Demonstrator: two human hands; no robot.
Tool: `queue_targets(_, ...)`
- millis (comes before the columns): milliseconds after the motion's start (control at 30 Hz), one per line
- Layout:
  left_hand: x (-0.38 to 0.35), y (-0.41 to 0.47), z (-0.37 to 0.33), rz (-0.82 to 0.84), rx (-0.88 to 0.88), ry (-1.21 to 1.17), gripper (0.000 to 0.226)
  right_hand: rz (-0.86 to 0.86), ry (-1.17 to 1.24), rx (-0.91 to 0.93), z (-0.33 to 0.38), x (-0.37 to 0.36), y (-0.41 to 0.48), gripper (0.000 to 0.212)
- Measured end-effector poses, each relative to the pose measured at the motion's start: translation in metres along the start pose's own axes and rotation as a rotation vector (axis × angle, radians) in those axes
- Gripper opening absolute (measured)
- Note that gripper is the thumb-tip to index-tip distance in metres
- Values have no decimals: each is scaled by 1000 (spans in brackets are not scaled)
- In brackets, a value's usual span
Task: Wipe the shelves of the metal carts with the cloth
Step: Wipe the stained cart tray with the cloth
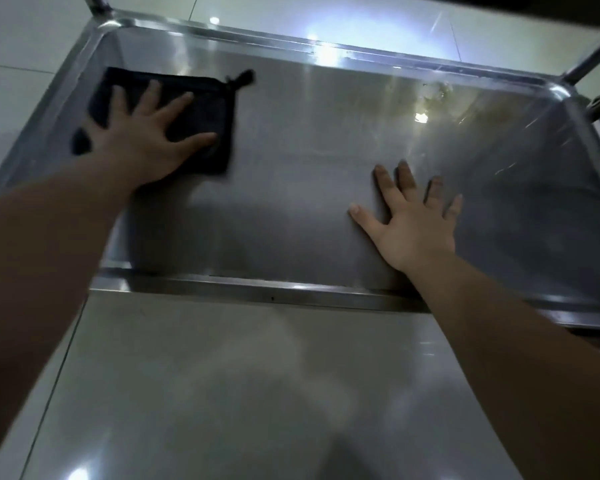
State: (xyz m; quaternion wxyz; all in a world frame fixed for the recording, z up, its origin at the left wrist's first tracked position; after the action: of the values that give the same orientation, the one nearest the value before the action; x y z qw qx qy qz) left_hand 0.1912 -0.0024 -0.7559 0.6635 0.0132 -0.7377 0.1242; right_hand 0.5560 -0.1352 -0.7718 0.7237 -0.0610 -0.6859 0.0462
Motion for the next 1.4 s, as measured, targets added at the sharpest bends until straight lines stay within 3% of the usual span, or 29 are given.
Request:
queue_targets(100,7,5,44,17,105,-1,109,-6,-4,6,2,-1,1,87)
queue_targets(233,4,0,28,3,149,-17,108,0,-21,5,2,-2,0,88)
queue_targets(533,-30,-43,-163,31,-134,21,87,0,-5,1,5,-4,-3,86)
queue_targets(633,-36,-57,-198,63,-211,52,87,-10,-11,1,6,-4,-7,90)
queue_targets(833,-28,-50,-153,68,-199,20,88,16,21,10,6,-3,-8,91)
queue_targets(1000,-8,-16,-29,62,61,1,103,19,15,4,6,-4,-6,91)
queue_targets(1100,-3,-13,5,52,142,19,103,15,-2,9,8,-6,-6,91)
queue_targets(1233,-9,-20,-21,64,147,31,101,23,-18,11,9,-7,-6,91)
queue_targets(1400,-29,-50,-130,48,-62,26,89,35,-13,20,9,-6,-7,90)
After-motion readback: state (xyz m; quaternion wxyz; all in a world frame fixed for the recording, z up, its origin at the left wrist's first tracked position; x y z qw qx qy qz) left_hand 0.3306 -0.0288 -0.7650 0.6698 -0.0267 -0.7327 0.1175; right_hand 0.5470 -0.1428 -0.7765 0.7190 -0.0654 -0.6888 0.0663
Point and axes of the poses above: each hand's wrist, its own y-axis towards the middle knuckle, its own x-axis out of the back of the hand, z = x × y, the point moved 5 cm from there along y, towards the middle knuckle, and after that the axes turned 12 degrees about x, right-handed, at the moved point
